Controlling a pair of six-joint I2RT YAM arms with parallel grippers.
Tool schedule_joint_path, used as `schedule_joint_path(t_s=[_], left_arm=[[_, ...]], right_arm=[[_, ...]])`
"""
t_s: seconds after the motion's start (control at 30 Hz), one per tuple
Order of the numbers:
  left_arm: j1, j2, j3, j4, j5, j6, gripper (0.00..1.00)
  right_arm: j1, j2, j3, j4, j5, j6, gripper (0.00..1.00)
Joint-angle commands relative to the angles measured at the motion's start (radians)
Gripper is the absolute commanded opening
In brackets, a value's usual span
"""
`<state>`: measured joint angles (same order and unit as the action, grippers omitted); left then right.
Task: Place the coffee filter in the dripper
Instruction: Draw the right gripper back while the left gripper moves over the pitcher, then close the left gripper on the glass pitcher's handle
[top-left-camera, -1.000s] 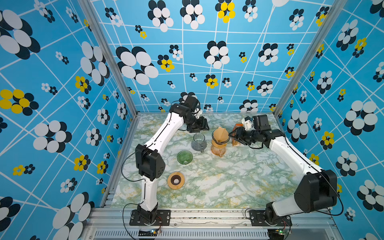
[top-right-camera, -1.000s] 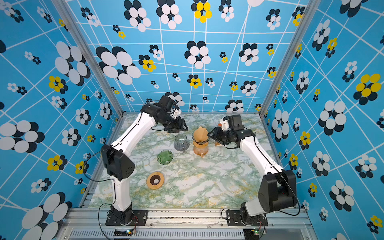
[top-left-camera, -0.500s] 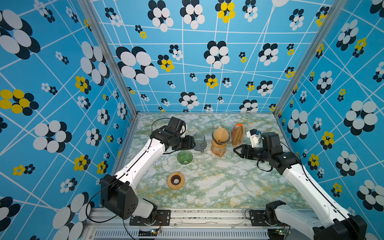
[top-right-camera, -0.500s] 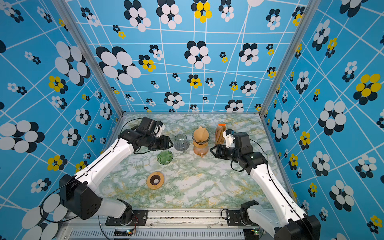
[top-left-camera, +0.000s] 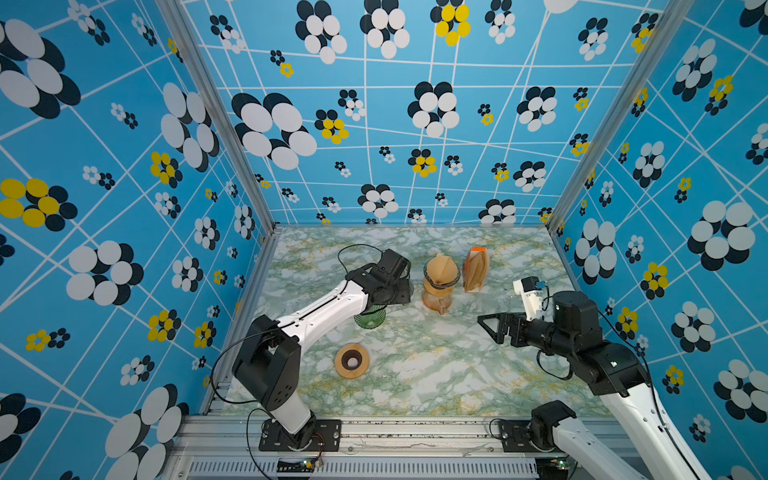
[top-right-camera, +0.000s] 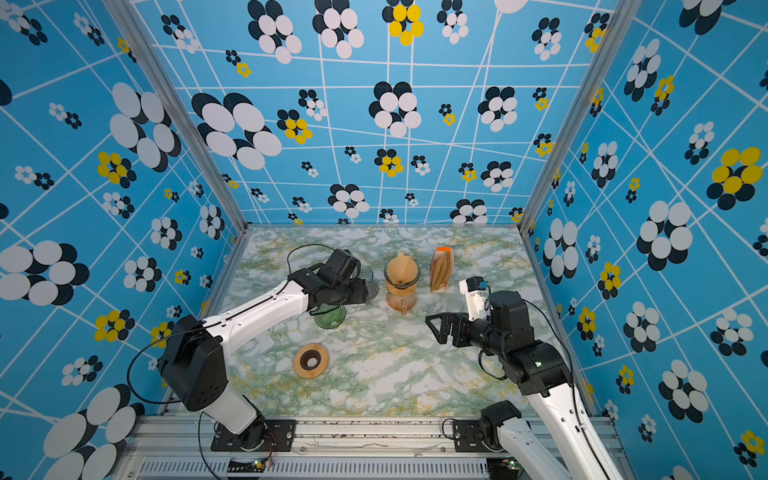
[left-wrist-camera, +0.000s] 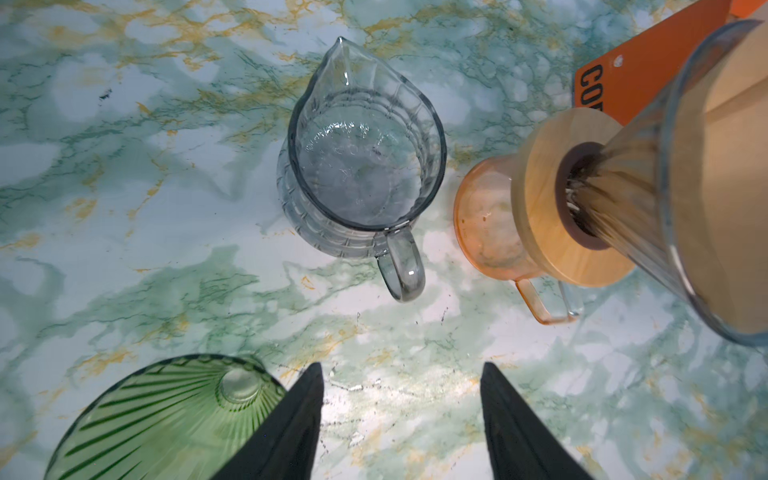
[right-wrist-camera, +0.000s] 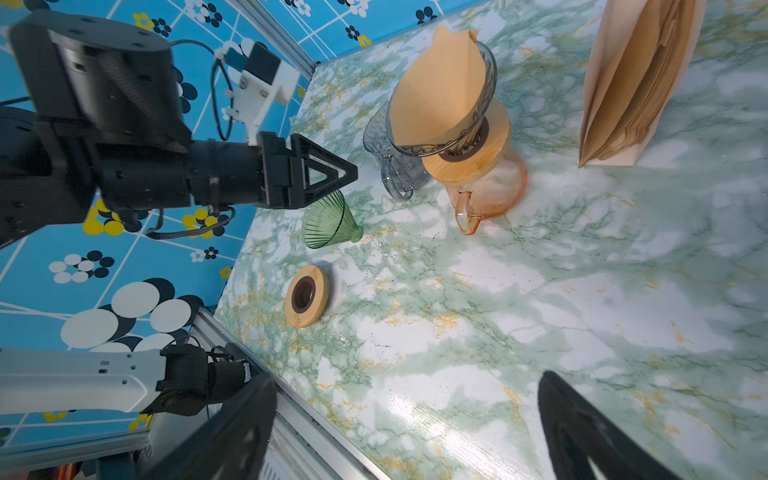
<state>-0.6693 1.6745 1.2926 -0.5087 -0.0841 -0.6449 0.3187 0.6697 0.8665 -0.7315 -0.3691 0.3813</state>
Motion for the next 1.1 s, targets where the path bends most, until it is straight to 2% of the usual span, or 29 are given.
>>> schedule_joint_path(t_s=[0.0, 0.2, 0.43, 0.67, 0.77, 1.07], left_arm=[[-0.031, 0.049, 0.056, 0.043, -0.111, -0.032, 0.60], [-0.060, 0.145, 0.092, 0.059, -0.190, -0.055, 0.57], [-0.068, 0.195, 0.119, 0.054, -0.266, -0.054, 0.51], [-0.076, 0.229, 0.137, 0.046, -0.282, -0.060, 0.44], [-0.078, 0.232, 0.136, 0.050, -0.290, -0.061, 0.36], [-0.080, 0.243, 0.136, 0.028, -0.305, -0.070, 0.30]], right_arm=[[0.006, -0.056, 0.028, -0.107, 0.030, 0.001, 0.99], [0.007, -0.097, 0.059, -0.220, 0.088, -0.056, 0.99], [0.006, -0.120, 0.035, -0.201, 0.059, -0.060, 0.99], [0.007, -0.122, 0.027, -0.197, 0.059, -0.060, 0.99], [0.006, -0.127, 0.023, -0.194, 0.065, -0.059, 0.99], [0.006, -0.125, 0.021, -0.191, 0.062, -0.055, 0.99]])
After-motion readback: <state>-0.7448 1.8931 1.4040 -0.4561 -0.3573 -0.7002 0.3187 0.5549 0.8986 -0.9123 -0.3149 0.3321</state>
